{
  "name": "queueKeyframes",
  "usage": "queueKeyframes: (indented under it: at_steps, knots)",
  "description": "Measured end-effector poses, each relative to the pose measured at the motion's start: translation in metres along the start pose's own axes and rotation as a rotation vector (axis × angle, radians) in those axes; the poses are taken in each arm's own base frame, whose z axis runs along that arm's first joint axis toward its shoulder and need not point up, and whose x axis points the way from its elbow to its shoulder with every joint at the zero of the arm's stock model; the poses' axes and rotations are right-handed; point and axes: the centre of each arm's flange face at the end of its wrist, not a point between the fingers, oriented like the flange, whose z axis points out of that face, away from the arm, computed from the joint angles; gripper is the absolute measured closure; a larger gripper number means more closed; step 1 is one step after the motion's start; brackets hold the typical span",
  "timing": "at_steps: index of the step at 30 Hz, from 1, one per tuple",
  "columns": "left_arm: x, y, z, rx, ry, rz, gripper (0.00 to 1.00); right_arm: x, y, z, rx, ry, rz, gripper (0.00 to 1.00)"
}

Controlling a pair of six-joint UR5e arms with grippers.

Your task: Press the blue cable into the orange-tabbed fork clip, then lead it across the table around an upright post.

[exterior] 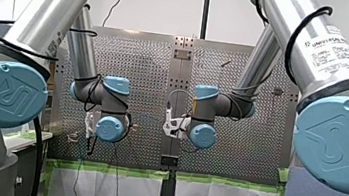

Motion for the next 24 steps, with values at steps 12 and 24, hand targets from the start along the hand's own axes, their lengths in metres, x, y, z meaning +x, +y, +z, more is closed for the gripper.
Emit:
queueKeyframes:
  at_steps: [12, 24]
  knots:
    - [0.000, 0.000, 0.000, 0.000, 0.000, 0.000, 1.00, 0.000, 0.000, 0.000, 0.000, 0.000, 0.000, 1.00]
    - [0.025, 0.006, -0.008, -0.003, 0.057, 0.045, 1.00, -0.027, -0.006, -0.005, 0.015, -0.058, -0.023, 1.00]
